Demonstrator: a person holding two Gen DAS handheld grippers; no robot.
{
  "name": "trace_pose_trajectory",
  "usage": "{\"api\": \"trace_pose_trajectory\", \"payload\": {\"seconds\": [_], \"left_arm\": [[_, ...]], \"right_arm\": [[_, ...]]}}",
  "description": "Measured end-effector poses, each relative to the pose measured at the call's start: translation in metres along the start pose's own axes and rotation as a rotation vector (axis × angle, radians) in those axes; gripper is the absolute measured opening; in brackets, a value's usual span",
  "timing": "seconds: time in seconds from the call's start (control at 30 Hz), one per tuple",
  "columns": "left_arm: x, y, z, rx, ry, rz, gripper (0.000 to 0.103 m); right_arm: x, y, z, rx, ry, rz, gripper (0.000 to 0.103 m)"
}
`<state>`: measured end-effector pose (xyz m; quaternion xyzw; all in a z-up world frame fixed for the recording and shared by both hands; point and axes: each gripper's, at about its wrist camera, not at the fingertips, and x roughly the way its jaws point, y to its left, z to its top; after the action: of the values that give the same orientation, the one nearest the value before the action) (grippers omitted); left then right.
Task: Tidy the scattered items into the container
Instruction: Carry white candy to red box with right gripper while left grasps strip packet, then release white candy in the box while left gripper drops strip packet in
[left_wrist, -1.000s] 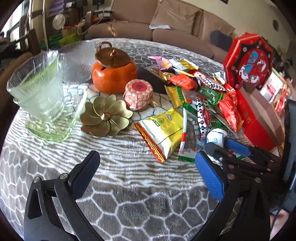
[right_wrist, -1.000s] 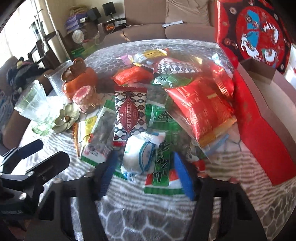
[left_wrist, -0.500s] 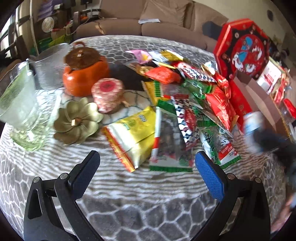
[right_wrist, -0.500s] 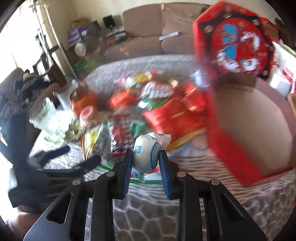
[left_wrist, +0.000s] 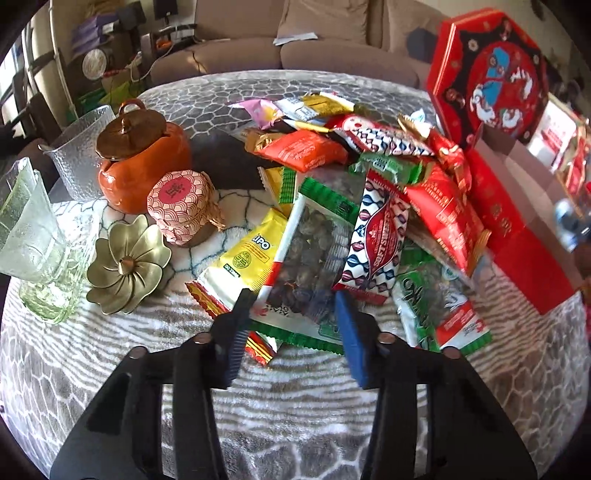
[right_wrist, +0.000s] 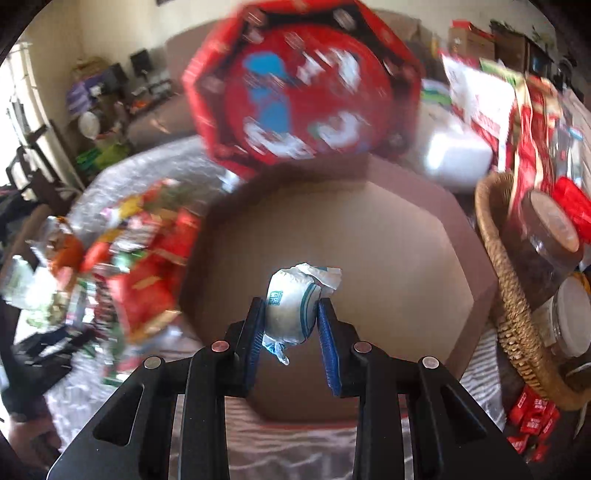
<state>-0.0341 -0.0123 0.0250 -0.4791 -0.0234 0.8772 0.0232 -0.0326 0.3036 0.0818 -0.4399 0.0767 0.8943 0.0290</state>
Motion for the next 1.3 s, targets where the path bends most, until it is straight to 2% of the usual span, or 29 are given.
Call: {"api": "trace_pose_trajectory", "payload": {"seconds": [0.03, 0.1, 0.2, 0.33, 0.37, 0.4, 0.47, 0.5, 0.53, 0.57, 0.6, 0.7, 0.9, 1.17, 1.3], "left_arm": [[-0.002, 0.001, 0.0, -0.011, -0.008, -0.002, 0.033], [-0.007, 0.005, 0.0, -0.043, -0.025, -0.019, 0.019], [-0.012, 0.01, 0.002, -0.065, -0.028, -0.039, 0.007], [-0.016, 0.006, 0.003, -0.042, -0.032, -0.044, 0.007], [-0.017, 0.004, 0.004, -0.038, -0.031, -0.051, 0.016], [-0.016, 0.002, 0.005, -0.035, -0.028, -0.066, 0.034], [-0.016, -0.003, 0.008, -0.014, -0.031, -0.104, 0.053], [-0.015, -0.008, 0.008, 0.003, -0.029, -0.119, 0.056], [-0.015, -0.013, 0.008, 0.024, -0.027, -0.123, 0.055], [-0.012, -0.018, 0.008, 0.048, -0.021, -0.121, 0.041], [-0.009, -0.022, 0.007, 0.059, -0.004, -0.129, 0.017], [-0.007, -0.023, 0.007, 0.031, 0.008, -0.16, 0.015], [-0.029, -0.018, 0.007, -0.018, -0.03, -0.192, 0.01], [-0.086, -0.046, 0.036, 0.044, -0.115, -0.224, 0.01], [-0.102, -0.095, 0.058, 0.174, -0.157, -0.172, 0.01]], "right_arm": [[0.005, -0.004, -0.001, 0.01, 0.008, 0.004, 0.028], [0.011, -0.007, -0.003, 0.013, 0.015, 0.006, 0.028], [0.015, -0.009, -0.005, 0.005, 0.02, 0.013, 0.028], [0.025, -0.008, -0.004, -0.01, 0.042, 0.01, 0.029], [0.027, -0.008, -0.004, -0.011, 0.049, 0.013, 0.029], [0.028, -0.008, -0.004, -0.011, 0.052, 0.018, 0.029], [0.028, -0.007, -0.003, -0.013, 0.056, 0.025, 0.031], [0.026, -0.007, -0.003, -0.011, 0.053, 0.035, 0.031], [0.023, -0.008, -0.002, -0.008, 0.049, 0.042, 0.033], [0.02, -0.007, -0.001, -0.006, 0.041, 0.046, 0.037], [0.016, -0.007, -0.001, -0.007, 0.031, 0.05, 0.038], [-0.003, -0.005, 0.0, -0.013, -0.004, 0.063, 0.038], [-0.039, 0.007, -0.003, -0.041, -0.037, 0.138, 0.039], [-0.065, 0.019, -0.018, -0.065, -0.047, 0.204, 0.039], [-0.078, -0.001, -0.024, -0.037, -0.068, 0.171, 0.039]]}}
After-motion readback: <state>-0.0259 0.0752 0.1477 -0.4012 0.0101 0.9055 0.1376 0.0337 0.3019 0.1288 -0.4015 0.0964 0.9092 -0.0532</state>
